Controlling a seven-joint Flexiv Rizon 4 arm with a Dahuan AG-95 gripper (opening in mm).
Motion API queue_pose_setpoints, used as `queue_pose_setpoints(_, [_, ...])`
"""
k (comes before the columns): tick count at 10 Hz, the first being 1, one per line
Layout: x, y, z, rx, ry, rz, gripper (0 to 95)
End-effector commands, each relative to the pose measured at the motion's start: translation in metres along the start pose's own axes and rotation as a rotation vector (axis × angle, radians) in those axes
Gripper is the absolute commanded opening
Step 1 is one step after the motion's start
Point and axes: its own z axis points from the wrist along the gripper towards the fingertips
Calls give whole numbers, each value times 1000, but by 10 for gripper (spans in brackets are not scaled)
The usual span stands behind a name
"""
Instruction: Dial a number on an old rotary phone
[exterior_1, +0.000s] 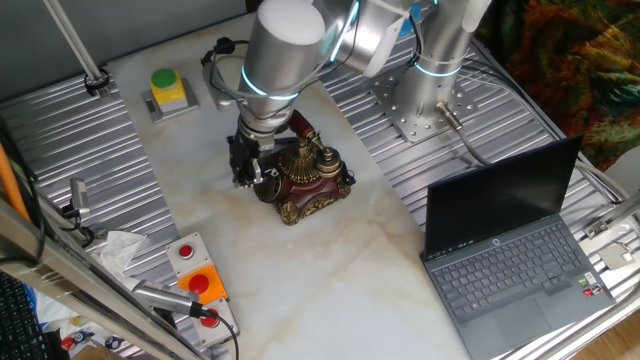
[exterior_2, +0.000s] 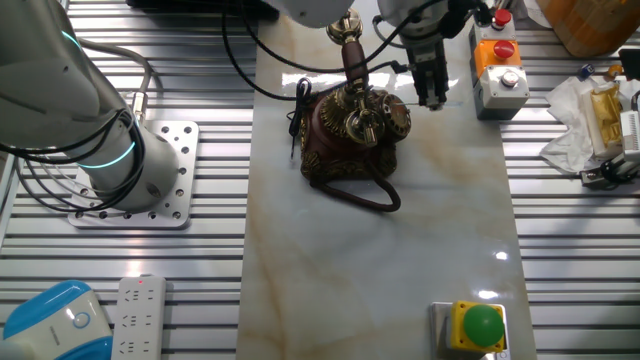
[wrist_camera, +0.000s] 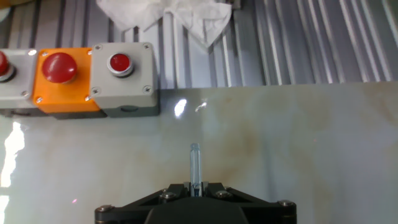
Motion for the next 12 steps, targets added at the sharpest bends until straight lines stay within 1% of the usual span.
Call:
queue_pose_setpoints(1, [-3,-4,1,14,-30,-1,0])
queue_pose_setpoints(3, [-3,-4,1,15,-38,-4,0])
queue_pose_setpoints(4, [-3,-4,1,15,-50,-7,0])
queue_pose_setpoints(5, [-3,-4,1,14,-55,-7,0])
queue_pose_setpoints(7, [-3,-4,1,14,-58,-7,0])
queue_pose_setpoints(10, [-3,-4,1,9,-83,-7,0])
queue_pose_setpoints(12, [-3,-4,1,10,-85,-9,0])
